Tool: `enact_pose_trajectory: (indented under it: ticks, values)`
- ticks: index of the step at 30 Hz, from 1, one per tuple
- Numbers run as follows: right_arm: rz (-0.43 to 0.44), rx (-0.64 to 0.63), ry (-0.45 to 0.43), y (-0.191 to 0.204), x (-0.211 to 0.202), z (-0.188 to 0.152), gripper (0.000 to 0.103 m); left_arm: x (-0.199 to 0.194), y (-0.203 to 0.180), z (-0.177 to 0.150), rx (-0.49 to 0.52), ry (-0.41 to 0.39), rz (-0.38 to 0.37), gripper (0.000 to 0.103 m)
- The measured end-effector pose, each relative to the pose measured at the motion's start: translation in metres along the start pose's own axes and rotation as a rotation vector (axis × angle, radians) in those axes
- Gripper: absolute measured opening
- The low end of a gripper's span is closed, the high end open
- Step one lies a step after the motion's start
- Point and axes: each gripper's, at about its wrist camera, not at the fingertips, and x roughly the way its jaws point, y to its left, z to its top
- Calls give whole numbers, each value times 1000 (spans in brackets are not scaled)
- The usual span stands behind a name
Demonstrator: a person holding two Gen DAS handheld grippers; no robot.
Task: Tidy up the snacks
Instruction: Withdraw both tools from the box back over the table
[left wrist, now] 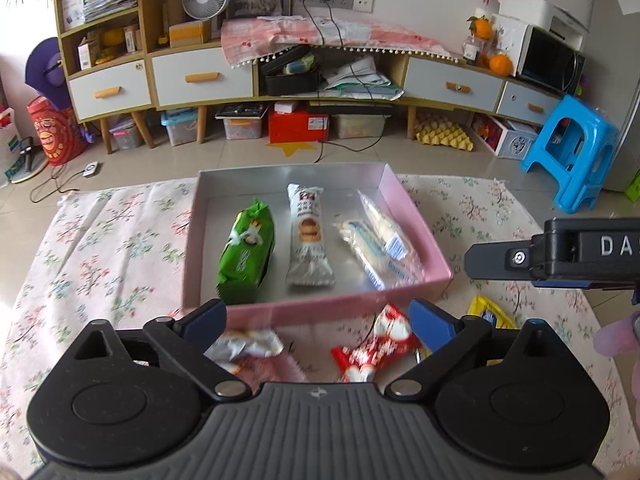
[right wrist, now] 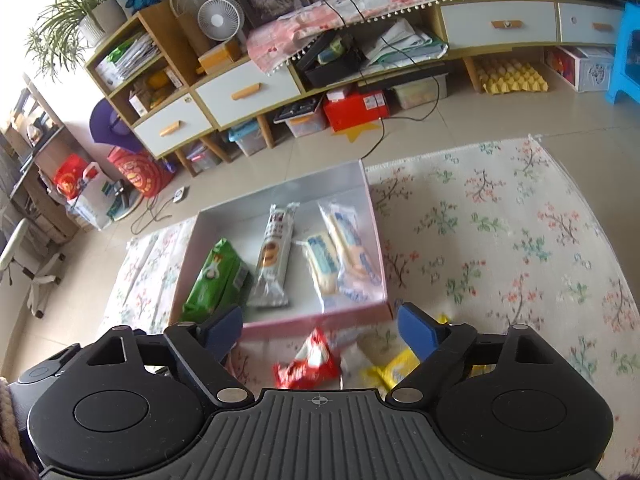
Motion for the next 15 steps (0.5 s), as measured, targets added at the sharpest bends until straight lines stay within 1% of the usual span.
enact_pose_trajectory:
  ticks: [3,8,13,15]
  values:
    - [-12,14,9,-1,-5,-8,91,-6,3,-7,-3,10,13,102]
    - [-44,3,25,0,-9,-22,91,-11,11,-25,-22,39,24,102]
    - [-35,-15,35,2,-9,-38,92,-12,20,-43,-64,73,36,102]
    - [-30,-19,30,1,-7,-46,95,-14,23,-48,-63,70,43,102]
